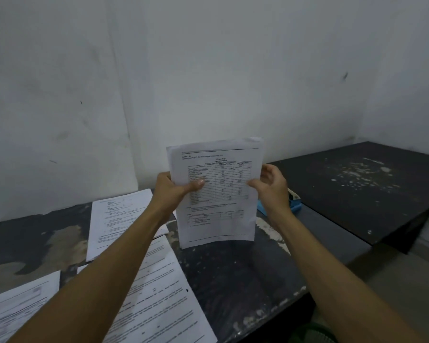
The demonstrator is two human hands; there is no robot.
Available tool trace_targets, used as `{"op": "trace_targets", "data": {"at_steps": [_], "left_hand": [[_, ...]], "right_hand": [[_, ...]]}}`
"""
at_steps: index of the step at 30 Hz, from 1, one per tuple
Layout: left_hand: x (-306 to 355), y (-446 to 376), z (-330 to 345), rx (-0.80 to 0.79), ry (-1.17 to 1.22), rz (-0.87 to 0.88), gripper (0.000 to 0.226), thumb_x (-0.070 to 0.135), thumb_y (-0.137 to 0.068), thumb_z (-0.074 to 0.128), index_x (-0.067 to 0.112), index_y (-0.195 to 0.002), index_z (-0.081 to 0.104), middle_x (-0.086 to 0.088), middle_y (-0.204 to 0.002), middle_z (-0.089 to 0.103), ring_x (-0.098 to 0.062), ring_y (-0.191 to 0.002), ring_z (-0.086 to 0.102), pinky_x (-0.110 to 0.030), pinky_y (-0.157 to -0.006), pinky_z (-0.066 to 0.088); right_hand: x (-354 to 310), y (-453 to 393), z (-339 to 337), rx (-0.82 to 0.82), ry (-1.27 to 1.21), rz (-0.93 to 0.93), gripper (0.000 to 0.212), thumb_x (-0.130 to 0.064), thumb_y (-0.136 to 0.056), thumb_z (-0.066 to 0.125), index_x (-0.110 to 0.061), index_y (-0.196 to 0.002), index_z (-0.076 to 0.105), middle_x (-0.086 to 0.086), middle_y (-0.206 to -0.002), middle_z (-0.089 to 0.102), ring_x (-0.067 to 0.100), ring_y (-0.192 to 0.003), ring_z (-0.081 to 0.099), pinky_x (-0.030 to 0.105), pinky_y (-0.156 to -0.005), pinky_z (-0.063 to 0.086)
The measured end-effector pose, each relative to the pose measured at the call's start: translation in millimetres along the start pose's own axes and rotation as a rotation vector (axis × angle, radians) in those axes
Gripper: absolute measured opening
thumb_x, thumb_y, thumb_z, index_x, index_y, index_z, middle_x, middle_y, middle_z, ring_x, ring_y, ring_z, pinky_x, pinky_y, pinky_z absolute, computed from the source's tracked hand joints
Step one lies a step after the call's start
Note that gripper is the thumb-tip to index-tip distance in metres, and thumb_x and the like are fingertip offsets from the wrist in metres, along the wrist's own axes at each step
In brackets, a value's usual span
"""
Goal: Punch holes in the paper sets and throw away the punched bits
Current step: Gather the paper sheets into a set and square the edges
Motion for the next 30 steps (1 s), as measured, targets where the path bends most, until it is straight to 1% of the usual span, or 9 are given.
{"op": "trace_targets", "data": {"at_steps": [4, 7, 9, 11, 15, 22, 27, 29, 30], "left_hand": [[6.8, -4.8, 0.3, -0.036, -0.041, 0.018, 0.042, 0.041, -0.062, 0.088, 0.029, -0.100, 0.072, 0.012, -0.092, 0.077, -0.013, -0.081, 0.075, -0.026, -0.058, 0.059], [6.1, -7.1, 2.2, -0.033, -0.067, 0.009, 0.050, 0.042, -0.062, 0.090, 0.025, -0.106, 0.072, 0.006, -0.099, 0.077, -0.021, -0.086, 0.075, -0.039, -0.070, 0.062], [6.1, -8.1, 3.5, -0.034, -0.066, 0.011, 0.048, 0.041, -0.063, 0.090, 0.026, -0.105, 0.072, 0.005, -0.100, 0.077, -0.022, -0.087, 0.074, -0.040, -0.072, 0.062], [7.7, -8.3, 5.9, -0.049, -0.061, 0.016, 0.044, 0.039, -0.064, 0.090, 0.026, -0.103, 0.073, 0.006, -0.098, 0.077, -0.020, -0.086, 0.075, -0.037, -0.070, 0.062], [13.5, -6.9, 10.1, -0.074, -0.038, 0.040, 0.042, 0.041, -0.062, 0.086, 0.028, -0.099, 0.074, 0.010, -0.096, 0.077, -0.013, -0.084, 0.075, -0.024, -0.060, 0.060], [18.9, -7.1, 7.9, -0.078, -0.024, 0.053, 0.036, 0.043, -0.061, 0.086, 0.032, -0.093, 0.075, 0.011, -0.094, 0.077, -0.010, -0.083, 0.074, -0.019, -0.056, 0.056], [18.3, -7.1, 5.2, -0.079, -0.044, 0.057, 0.036, 0.042, -0.062, 0.085, 0.032, -0.095, 0.074, 0.012, -0.094, 0.077, -0.011, -0.083, 0.074, -0.019, -0.056, 0.057], [18.3, -7.6, 4.4, -0.073, -0.053, 0.054, 0.036, 0.043, -0.063, 0.085, 0.031, -0.095, 0.073, 0.012, -0.094, 0.077, -0.011, -0.083, 0.074, -0.020, -0.056, 0.057], [18.7, -7.6, 4.0, -0.070, -0.059, 0.051, 0.037, 0.043, -0.063, 0.085, 0.031, -0.096, 0.073, 0.012, -0.093, 0.077, -0.011, -0.082, 0.074, -0.020, -0.056, 0.057]], "right_hand": [[1.4, -6.2, 19.9, -0.135, -0.002, 0.073, 0.032, -0.007, -0.080, 0.074, -0.020, -0.109, 0.067, -0.005, -0.104, 0.075, 0.011, -0.092, 0.072, 0.021, -0.066, 0.057], [-2.0, -6.9, 19.5, -0.087, 0.008, 0.061, 0.030, -0.009, -0.077, 0.076, -0.022, -0.103, 0.069, -0.006, -0.098, 0.075, 0.010, -0.086, 0.072, 0.022, -0.063, 0.057], [-3.5, -6.4, 21.4, -0.087, 0.005, 0.070, 0.030, -0.010, -0.076, 0.075, -0.022, -0.103, 0.068, -0.005, -0.098, 0.075, 0.011, -0.086, 0.071, 0.024, -0.063, 0.056], [-4.2, -6.0, 24.3, -0.104, 0.003, 0.072, 0.030, -0.009, -0.078, 0.075, -0.022, -0.103, 0.067, -0.006, -0.097, 0.074, 0.011, -0.086, 0.071, 0.022, -0.062, 0.055], [-9.8, -5.9, 23.1, -0.090, -0.018, 0.051, 0.026, -0.009, -0.078, 0.074, -0.027, -0.095, 0.066, -0.012, -0.085, 0.074, 0.004, -0.076, 0.071, 0.017, -0.055, 0.053], [-11.8, -6.7, 26.4, -0.105, -0.030, 0.028, 0.025, -0.010, -0.078, 0.073, -0.026, -0.096, 0.066, -0.010, -0.086, 0.074, 0.007, -0.078, 0.071, 0.017, -0.055, 0.053], [-4.2, -6.0, 27.8, -0.130, -0.008, 0.038, 0.032, -0.008, -0.079, 0.073, -0.021, -0.108, 0.065, -0.005, -0.101, 0.073, 0.018, -0.096, 0.071, 0.023, -0.065, 0.057], [-12.6, -6.4, 22.5, -0.099, 0.009, -0.030, 0.050, -0.006, -0.080, 0.073, -0.021, -0.124, 0.055, 0.000, -0.113, 0.070, 0.023, -0.106, 0.068, 0.030, -0.074, 0.059], [-22.3, -6.2, 18.9, -0.075, 0.030, -0.099, 0.066, -0.005, -0.080, 0.073, -0.026, -0.136, 0.045, 0.003, -0.123, 0.065, 0.024, -0.113, 0.065, 0.034, -0.080, 0.059]]}}
Point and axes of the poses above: each hand's wrist, its own y-axis away from the middle knuckle, its own z-axis out of the palm, x = y × z, the point moved 10 cm from there along -y, towards the middle knuckle
